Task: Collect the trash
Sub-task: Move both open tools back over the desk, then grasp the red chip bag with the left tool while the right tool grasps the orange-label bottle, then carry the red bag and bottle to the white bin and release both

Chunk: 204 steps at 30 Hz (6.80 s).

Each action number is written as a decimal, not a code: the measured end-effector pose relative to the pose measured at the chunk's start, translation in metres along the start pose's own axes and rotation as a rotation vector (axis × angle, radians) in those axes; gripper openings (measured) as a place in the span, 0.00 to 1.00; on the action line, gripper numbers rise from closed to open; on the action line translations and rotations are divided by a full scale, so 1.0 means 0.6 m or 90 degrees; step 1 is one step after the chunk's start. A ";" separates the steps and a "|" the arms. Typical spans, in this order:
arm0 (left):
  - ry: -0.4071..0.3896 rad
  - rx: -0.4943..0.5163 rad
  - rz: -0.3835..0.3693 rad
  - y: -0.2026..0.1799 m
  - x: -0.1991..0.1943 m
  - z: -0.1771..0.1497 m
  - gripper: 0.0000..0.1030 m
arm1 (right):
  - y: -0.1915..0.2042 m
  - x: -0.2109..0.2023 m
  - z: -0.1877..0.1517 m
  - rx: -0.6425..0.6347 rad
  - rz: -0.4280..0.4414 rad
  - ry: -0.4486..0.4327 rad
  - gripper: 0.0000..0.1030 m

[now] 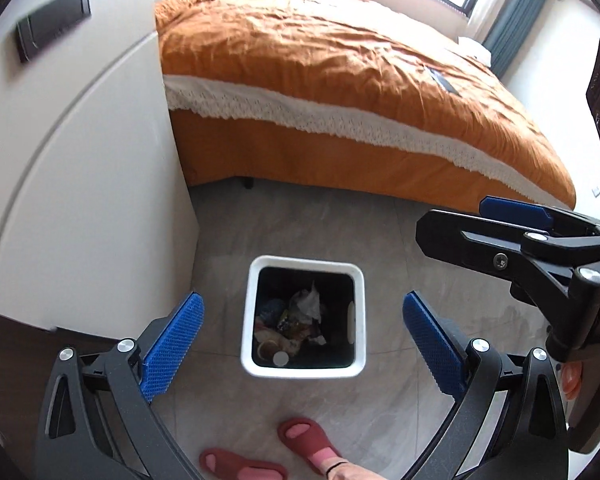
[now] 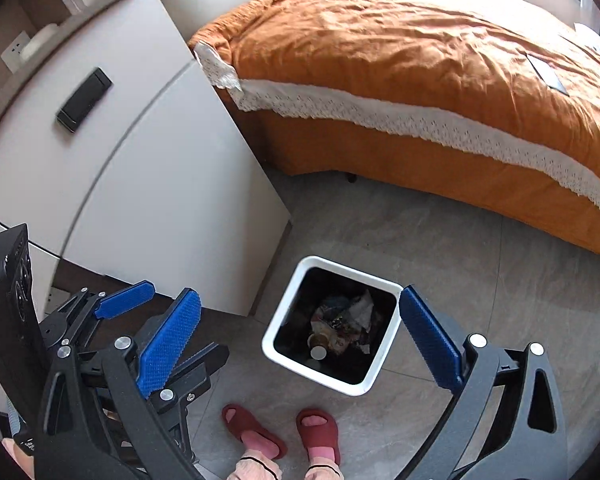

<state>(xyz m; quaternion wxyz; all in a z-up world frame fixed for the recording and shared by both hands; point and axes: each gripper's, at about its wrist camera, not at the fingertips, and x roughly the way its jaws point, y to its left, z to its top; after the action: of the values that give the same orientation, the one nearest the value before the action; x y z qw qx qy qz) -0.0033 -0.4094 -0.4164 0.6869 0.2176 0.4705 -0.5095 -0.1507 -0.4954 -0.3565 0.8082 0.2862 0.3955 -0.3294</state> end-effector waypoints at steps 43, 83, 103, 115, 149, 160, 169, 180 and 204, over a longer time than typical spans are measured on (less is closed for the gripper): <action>-0.286 -0.255 0.305 0.210 -0.629 0.008 0.95 | 0.498 -0.306 0.181 -0.295 0.294 -0.196 0.96; -0.168 -0.464 0.541 0.643 -0.714 -0.235 0.95 | 1.071 -0.058 0.031 -0.535 0.271 -0.052 0.96; -0.163 -0.501 0.507 0.737 -0.704 -0.231 0.74 | 1.046 -0.006 0.089 -0.474 0.203 -0.084 0.55; -0.207 -0.479 0.485 0.682 -0.721 -0.225 0.65 | 0.981 -0.015 0.148 -0.438 0.238 -0.075 0.08; -0.253 -0.318 0.314 0.302 -0.662 -0.014 0.65 | 0.582 -0.309 0.189 -0.361 0.254 -0.160 0.03; -0.183 -0.160 0.191 0.116 -0.511 0.104 0.65 | 0.317 -0.337 0.162 -0.231 0.127 -0.136 0.03; -0.104 -0.026 0.083 -0.016 -0.373 0.122 0.66 | 0.163 -0.307 0.106 -0.135 0.042 -0.086 0.03; -0.005 0.030 -0.049 -0.031 -0.143 0.059 0.66 | 0.046 -0.156 0.041 -0.070 -0.017 0.009 0.03; 0.107 0.065 -0.084 -0.005 0.146 -0.044 0.95 | -0.043 0.090 -0.062 -0.038 -0.056 0.132 0.95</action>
<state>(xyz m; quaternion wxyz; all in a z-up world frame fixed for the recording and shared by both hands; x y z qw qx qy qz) -0.0138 -0.4332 -0.5043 0.5977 0.2629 0.5132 -0.5570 -0.1615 -0.5009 -0.4258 0.7559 0.2771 0.4985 -0.3213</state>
